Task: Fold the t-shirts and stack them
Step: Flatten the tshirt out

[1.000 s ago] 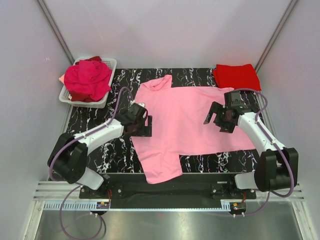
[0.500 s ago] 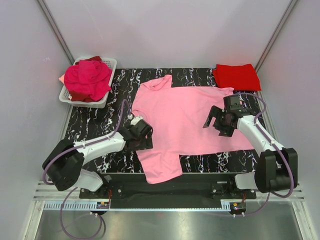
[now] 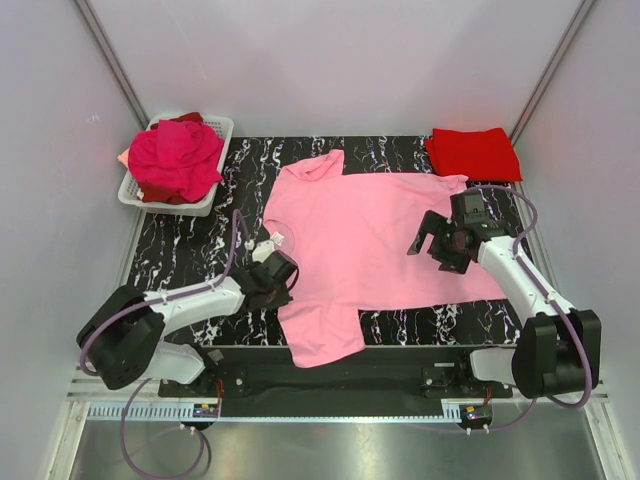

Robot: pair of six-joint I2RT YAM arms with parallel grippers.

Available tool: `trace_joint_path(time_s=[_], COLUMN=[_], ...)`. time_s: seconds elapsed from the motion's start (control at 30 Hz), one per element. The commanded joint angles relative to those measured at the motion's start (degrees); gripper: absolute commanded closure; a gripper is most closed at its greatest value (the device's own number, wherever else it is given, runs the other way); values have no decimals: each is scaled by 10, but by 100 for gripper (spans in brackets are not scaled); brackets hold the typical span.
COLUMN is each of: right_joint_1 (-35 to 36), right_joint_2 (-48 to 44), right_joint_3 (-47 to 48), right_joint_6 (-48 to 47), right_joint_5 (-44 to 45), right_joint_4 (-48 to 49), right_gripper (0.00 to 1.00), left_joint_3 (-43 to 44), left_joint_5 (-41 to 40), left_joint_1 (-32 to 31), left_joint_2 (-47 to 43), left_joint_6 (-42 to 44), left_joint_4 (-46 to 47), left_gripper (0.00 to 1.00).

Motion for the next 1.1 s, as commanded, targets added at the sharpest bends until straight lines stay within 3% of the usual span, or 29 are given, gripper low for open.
trace_joint_path(time_s=[0.0, 0.17, 0.2, 0.33, 0.37, 0.5, 0.53, 0.63, 0.8, 1.0, 1.07], right_joint_1=[2, 2, 2, 2, 2, 2, 2, 6, 43, 70, 70], right_joint_2=[-30, -46, -53, -61, -65, -82, -87, -113, -144, -203, -213], right_joint_3=[1, 2, 0, -3, -5, -24, -32, -78, -152, -265, -276], right_joint_6=[-6, 0, 13, 25, 27, 30, 32, 39, 59, 114, 116], right_joint_5=[-5, 3, 12, 9, 8, 0, -8, -63, -92, -82, -74], right_joint_4=[-10, -26, -33, -38, -38, -35, -18, 48, 164, 301, 309], right_gripper=[0, 0, 0, 0, 0, 0, 0, 1, 1, 2, 2], left_joint_3=[-31, -35, -33, -24, -18, 23, 39, 111, 263, 468, 521], left_joint_5=[-5, -42, -52, -46, -36, -47, -60, -122, -169, -52, -37], left_joint_1=[-6, -8, -9, -10, -10, -14, -14, -14, 25, 162, 177], left_joint_2=[-41, -186, -287, -347, -360, -365, -358, -269, -100, 164, 218], left_joint_6=[-28, -80, -113, -126, -123, -93, -82, -33, 136, 246, 265], left_joint_4=[-46, -170, -241, -305, -312, -332, -340, -327, -212, -106, -94], left_gripper=[100, 100, 100, 94, 88, 46, 30, 20, 19, 28, 30])
